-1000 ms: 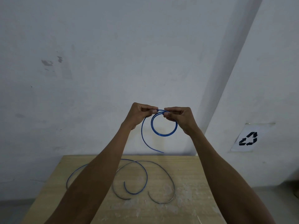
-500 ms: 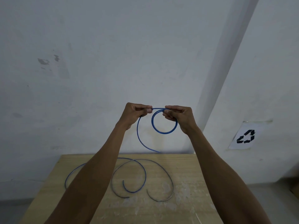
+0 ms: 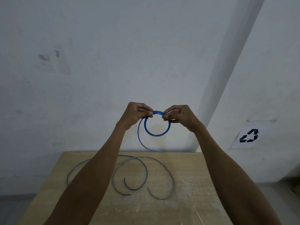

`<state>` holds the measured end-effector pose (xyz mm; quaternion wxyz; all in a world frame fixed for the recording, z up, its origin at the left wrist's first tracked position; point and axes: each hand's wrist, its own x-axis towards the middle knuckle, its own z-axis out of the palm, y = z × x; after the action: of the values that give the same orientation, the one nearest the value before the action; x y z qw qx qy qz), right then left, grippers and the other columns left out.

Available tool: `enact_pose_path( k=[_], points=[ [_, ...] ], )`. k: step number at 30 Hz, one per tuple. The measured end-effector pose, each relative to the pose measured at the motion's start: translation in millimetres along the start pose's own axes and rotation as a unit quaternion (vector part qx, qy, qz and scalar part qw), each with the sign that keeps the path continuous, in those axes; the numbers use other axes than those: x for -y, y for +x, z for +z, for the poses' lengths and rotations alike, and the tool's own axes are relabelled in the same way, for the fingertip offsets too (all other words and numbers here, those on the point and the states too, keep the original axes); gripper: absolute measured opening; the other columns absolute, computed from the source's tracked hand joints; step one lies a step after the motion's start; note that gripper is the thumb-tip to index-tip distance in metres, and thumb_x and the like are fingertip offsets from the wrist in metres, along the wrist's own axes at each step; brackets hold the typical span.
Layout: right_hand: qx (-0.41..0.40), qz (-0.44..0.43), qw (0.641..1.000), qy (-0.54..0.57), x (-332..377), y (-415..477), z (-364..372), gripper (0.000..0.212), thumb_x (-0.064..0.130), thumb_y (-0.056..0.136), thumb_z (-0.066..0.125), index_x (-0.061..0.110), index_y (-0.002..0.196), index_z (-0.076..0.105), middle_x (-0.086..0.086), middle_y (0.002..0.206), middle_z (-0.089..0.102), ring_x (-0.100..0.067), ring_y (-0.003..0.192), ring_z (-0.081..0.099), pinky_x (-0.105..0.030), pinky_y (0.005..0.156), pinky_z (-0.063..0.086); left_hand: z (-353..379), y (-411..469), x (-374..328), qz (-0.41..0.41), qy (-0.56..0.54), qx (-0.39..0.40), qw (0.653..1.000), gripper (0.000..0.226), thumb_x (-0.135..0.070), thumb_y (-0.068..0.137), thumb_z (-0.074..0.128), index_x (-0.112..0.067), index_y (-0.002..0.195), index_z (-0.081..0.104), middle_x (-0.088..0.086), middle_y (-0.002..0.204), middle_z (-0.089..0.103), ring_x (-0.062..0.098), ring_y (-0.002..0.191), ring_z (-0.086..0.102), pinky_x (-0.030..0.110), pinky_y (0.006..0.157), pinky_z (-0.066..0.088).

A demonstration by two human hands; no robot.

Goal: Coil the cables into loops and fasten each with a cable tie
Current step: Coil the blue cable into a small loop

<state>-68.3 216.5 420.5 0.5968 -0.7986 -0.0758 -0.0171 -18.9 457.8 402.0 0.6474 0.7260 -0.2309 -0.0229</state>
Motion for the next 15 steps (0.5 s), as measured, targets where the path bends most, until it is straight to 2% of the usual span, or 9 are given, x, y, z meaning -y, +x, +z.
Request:
enact_pose_path(
  k=[3,6,8,11,15],
  points=[
    [0.056,0.012,0.996,-0.067,6.9,1.2,-8.6,0.026,0.000,0.085,0.078,-0.001,0.110,0.070,-0.016,0.093,0.079,-0.028,0.090,0.078,-0.036,0.082,0.063,-1.2,0.1,-2.6,0.007,0.020,0.011,1.000,0.017,-0.001,0.086,0.078,0.006,0.101,0.075,0.015,0.088,0.079,0.024,0.082,0.078,0.021,0.074,0.058],
    [0.018,-0.030,0.995,-0.098,8.3,2.1,-5.8,0.028,0.001,0.085,0.079,0.000,0.111,0.071,-0.014,0.090,0.079,-0.026,0.087,0.078,-0.036,0.082,0.063,-0.3,2.1,-4.3,0.020,0.004,-0.001,1.000,0.017,-0.001,0.086,0.078,0.006,0.102,0.075,0.015,0.091,0.079,0.028,0.084,0.079,0.026,0.079,0.061],
    [-0.014,-0.057,0.995,-0.079,6.5,0.9,-1.9,0.028,0.002,0.085,0.079,0.000,0.112,0.071,-0.015,0.091,0.079,-0.026,0.086,0.078,-0.036,0.081,0.063,-0.4,3.9,-4.8,0.025,-0.009,-0.017,1.000,0.017,-0.001,0.087,0.077,0.005,0.103,0.075,0.015,0.093,0.079,0.028,0.085,0.079,0.028,0.081,0.062],
    [-0.007,-0.052,0.997,-0.048,4.5,-3.4,-0.6,0.038,0.004,0.086,0.079,0.002,0.122,0.068,-0.015,0.097,0.079,-0.025,0.091,0.078,-0.032,0.080,0.063,-2.5,6.4,-6.1,0.019,-0.031,-0.039,0.999,0.016,-0.003,0.089,0.076,0.002,0.104,0.075,0.015,0.094,0.079,0.029,0.086,0.079,0.030,0.082,0.062],
    [-0.020,-0.040,0.999,-0.024,0.0,-4.8,0.5,0.044,0.001,0.085,0.078,0.000,0.127,0.065,-0.016,0.097,0.079,-0.028,0.088,0.078,-0.038,0.083,0.063,-2.3,7.1,-8.6,0.016,-0.050,-0.052,0.997,0.015,-0.003,0.090,0.075,0.001,0.104,0.075,0.017,0.095,0.079,0.030,0.088,0.079,0.031,0.082,0.063]
  ],
)
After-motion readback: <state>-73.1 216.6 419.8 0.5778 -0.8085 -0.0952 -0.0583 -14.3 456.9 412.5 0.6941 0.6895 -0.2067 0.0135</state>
